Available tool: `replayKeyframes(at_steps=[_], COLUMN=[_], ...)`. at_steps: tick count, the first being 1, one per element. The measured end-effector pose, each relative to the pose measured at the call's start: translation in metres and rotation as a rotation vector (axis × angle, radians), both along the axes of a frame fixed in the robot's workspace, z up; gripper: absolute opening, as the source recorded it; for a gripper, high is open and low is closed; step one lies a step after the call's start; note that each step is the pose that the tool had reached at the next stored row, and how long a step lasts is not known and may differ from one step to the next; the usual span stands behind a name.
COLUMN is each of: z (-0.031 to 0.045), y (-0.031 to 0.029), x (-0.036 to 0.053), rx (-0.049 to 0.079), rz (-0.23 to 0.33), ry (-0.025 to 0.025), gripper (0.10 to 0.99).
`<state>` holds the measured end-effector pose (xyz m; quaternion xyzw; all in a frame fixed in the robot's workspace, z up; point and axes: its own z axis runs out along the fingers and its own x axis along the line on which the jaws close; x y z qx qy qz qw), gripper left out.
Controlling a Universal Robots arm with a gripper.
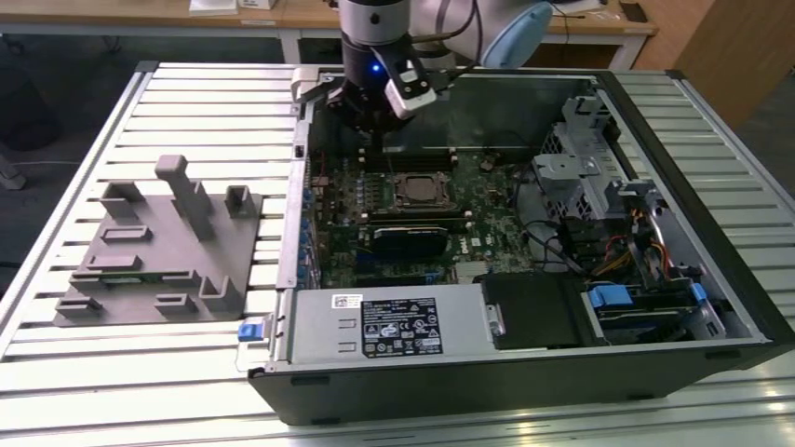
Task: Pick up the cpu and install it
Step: 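Install the first cpu locking lever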
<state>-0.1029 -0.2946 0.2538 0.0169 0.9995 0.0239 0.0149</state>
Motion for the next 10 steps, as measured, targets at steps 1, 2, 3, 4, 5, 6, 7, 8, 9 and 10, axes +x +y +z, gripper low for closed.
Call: replayKeyframes(at_steps=[1,2,3,4,5,6,7,8,9,10], z=[0.0000,-0.0001,0.0000,0.0000,0.0000,0.0000,0.0000,0.0000,0.0000,-0.0001], y=[0.0000,0.0000,0.0000,0.0000,0.0000,0.0000,0.0000,0.0000,0.0000,0.0000], x=[0.0008,0.0018,0.0027,0.0037,0.0046,0.0054,0.0062,0.0070,0.0077,0.0085], rx=[0.000,0.000,0.000,0.000,0.000,0.000,0.000,0.000,0.000,0.000], rz=[0.000,0.000,0.000,0.000,0.000,0.000,0.000,0.000,0.000,0.000], ry=[0.0000,-0.0001,0.0000,0.0000,0.0000,0.0000,0.0000,0.0000,0.0000,0.0000], gripper=[0.106,0.106,0.106,0.106,0.106,0.106,0.106,0.106,0.106,0.106])
